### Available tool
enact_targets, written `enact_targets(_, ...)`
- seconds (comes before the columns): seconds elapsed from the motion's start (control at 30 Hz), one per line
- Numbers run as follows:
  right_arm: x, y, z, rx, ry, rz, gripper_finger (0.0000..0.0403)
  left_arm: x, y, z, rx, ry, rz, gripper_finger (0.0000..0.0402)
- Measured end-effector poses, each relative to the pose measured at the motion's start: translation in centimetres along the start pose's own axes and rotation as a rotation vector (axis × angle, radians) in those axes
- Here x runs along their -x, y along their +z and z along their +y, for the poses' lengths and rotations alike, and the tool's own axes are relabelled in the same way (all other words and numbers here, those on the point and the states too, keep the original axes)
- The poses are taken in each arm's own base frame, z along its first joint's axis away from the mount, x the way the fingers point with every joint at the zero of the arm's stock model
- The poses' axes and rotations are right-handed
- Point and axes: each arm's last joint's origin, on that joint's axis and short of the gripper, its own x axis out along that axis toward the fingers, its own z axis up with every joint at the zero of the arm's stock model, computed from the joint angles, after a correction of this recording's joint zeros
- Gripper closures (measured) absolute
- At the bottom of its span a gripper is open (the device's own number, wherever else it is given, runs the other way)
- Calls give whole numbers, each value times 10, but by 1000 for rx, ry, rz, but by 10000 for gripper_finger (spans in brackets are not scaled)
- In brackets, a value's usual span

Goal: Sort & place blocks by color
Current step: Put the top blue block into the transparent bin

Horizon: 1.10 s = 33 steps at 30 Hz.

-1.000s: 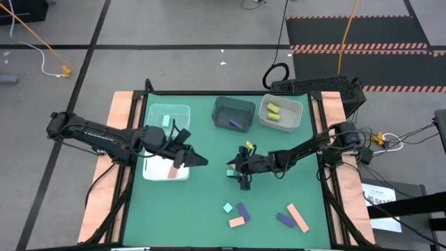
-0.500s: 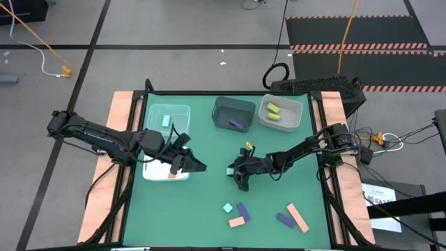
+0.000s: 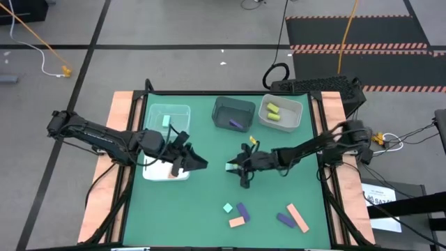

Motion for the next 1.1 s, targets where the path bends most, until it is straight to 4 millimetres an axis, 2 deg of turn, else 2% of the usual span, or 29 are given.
enact_targets(0.33,76,79,-4,102,-75,-363,290,-2,15,-5,-256,81,-299,258)
enact_targets(0.5,112,103,-3,148,-87,-540,290,-5,23,-4,-388,120,-412,258)
enact_targets(0.6,127,113,-3,190,-97,-625,290,-8,28,1,-399,134,-452,258)
enact_targets(0.73,136,118,-3,256,-117,-673,290,-15,37,9,-333,116,-524,258)
enact_targets(0.93,137,119,-2,307,-134,-682,290,-33,37,20,-236,-6,-552,255)
enact_targets(1.1,140,122,-2,338,-148,-715,290,-42,37,29,-162,-52,-546,218)
